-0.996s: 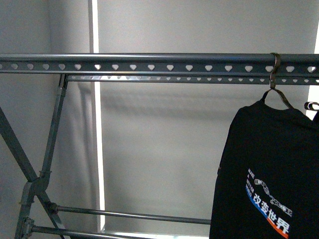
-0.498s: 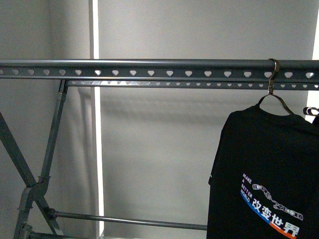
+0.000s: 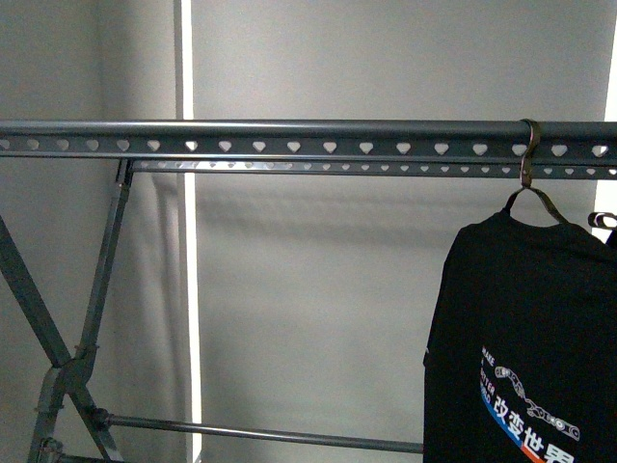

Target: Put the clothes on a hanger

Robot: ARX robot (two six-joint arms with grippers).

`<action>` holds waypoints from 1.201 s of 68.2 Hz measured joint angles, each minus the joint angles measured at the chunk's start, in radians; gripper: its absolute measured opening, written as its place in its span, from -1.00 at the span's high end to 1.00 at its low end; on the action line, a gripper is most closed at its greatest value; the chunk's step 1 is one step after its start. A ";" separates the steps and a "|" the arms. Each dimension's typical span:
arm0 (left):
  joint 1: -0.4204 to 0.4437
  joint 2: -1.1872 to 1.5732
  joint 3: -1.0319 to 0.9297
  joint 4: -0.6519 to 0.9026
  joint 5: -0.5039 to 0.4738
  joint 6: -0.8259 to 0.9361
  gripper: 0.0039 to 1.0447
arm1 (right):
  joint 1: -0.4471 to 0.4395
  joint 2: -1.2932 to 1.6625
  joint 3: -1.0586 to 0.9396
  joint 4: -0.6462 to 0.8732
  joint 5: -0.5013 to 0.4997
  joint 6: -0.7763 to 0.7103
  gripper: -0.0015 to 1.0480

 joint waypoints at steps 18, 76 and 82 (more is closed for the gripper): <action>0.000 0.000 0.000 0.000 0.000 0.000 0.94 | 0.000 -0.027 -0.032 0.005 0.000 0.000 0.95; 0.000 0.000 0.000 0.000 0.000 0.000 -0.46 | 0.000 -0.069 -0.079 0.011 0.000 -0.002 -0.34; 0.000 0.000 0.000 0.000 0.000 0.000 -0.77 | 0.000 -0.069 -0.079 0.011 0.000 -0.002 -0.65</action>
